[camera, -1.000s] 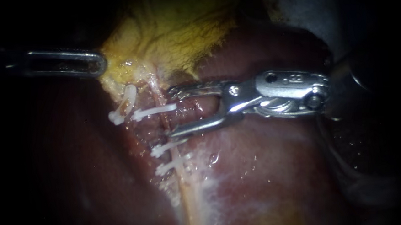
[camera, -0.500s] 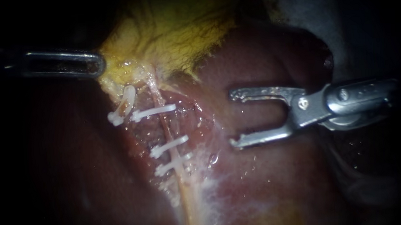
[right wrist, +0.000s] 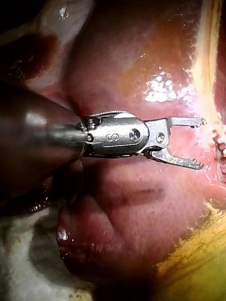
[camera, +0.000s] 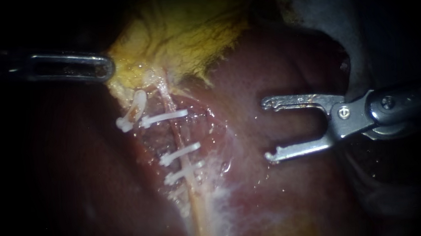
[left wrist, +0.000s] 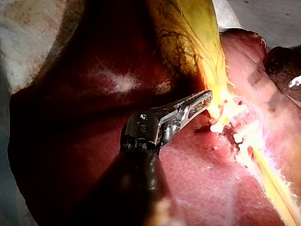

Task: Going back third clip right tube

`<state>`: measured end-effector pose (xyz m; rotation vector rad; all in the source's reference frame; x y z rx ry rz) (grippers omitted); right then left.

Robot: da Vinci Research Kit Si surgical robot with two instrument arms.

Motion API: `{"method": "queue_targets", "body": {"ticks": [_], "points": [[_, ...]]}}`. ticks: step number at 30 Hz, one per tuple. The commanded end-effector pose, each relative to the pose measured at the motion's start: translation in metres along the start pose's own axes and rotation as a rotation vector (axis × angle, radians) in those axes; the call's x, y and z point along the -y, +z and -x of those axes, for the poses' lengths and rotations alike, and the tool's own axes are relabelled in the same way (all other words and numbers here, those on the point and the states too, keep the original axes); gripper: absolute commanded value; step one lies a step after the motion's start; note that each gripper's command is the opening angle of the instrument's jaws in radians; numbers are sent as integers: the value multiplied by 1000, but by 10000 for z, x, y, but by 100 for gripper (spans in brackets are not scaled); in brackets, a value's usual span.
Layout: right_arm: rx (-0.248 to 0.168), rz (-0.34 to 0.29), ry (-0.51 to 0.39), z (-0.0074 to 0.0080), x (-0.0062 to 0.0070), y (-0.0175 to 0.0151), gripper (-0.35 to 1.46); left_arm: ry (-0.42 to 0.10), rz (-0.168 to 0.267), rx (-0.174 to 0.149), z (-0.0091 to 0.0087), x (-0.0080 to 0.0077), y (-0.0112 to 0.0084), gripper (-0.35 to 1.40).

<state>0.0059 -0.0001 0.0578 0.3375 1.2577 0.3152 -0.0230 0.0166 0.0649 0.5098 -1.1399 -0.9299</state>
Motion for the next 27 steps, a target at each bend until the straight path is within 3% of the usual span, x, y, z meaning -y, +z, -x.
{"method": "queue_targets", "body": {"ticks": [1, 13, 27], "points": [[0, -2, -1, 0, 0, -1, 60, 1, -3, -2, -1, 0, 5, -35], [9, -20, -3, 0, 4, -6, 60, 20, -31, -8, -16, -9, 59, -35], [9, -24, -3, 0, 3, -8, 60, 26, -49, -15, -16, -14, 64, -35]]}}
